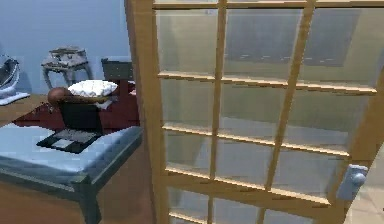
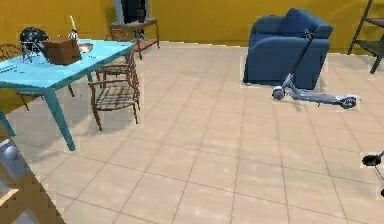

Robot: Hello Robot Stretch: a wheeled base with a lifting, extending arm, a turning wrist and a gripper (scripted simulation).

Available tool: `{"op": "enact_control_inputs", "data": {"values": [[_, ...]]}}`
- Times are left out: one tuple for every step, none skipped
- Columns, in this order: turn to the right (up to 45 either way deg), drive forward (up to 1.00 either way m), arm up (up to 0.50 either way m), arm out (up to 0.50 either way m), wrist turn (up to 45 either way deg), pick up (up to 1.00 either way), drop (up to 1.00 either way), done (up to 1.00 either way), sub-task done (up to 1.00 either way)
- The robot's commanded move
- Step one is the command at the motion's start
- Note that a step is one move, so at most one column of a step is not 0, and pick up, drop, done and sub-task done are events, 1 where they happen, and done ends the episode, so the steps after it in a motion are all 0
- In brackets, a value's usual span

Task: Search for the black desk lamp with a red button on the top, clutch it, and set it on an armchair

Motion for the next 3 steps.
{"op": "enact_control_inputs", "data": {"values": [[-30.0,0.0,0.0,0.0,0.0,0.0,0.0,0.0,0.0],[0.0,0.3,0.0,0.0,0.0,0.0,0.0,0.0,0.0],[-42.0,0.0,0.0,0.0,0.0,0.0,0.0,0.0,0.0]]}}
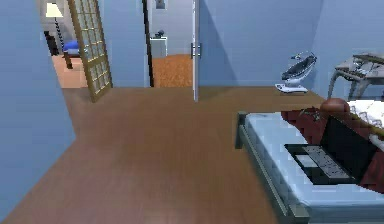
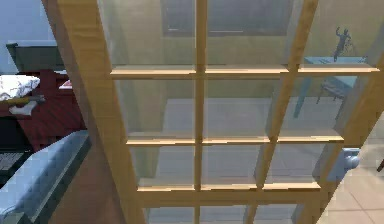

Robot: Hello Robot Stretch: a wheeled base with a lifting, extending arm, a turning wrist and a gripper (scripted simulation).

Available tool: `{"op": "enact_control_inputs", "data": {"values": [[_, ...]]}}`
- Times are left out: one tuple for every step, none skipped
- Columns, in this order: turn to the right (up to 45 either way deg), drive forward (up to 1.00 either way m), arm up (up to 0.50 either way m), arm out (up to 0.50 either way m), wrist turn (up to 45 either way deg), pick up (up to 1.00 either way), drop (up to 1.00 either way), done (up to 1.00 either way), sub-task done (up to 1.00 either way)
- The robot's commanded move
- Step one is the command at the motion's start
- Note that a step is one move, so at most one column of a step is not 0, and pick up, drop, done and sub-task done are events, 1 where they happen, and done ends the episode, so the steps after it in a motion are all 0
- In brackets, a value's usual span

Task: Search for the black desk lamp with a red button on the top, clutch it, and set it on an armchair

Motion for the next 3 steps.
{"op": "enact_control_inputs", "data": {"values": [[0.0,0.4,0.0,0.0,0.0,0.0,0.0,0.0,0.0],[-6.0,0.0,0.0,0.0,0.0,0.0,0.0,0.0,0.0],[0.0,1.0,0.0,0.0,0.0,0.0,0.0,0.0,0.0]]}}
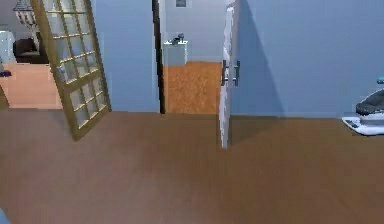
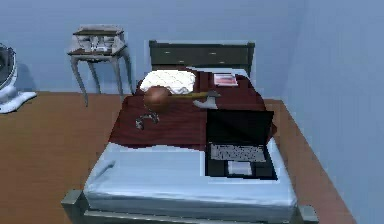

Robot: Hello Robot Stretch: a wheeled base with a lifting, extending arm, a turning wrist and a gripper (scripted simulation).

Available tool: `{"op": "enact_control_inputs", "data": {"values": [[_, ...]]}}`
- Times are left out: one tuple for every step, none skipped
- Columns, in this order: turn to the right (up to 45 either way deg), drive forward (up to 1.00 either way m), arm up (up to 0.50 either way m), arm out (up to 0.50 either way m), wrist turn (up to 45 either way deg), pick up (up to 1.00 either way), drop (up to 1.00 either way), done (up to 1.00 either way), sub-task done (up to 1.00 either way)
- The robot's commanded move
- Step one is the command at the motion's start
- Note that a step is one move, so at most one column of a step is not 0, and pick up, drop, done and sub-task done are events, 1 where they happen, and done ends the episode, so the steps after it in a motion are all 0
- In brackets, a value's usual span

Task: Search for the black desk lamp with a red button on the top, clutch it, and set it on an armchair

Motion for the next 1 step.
{"op": "enact_control_inputs", "data": {"values": [[0.0,1.0,0.0,0.0,0.0,0.0,0.0,0.0,0.0]]}}
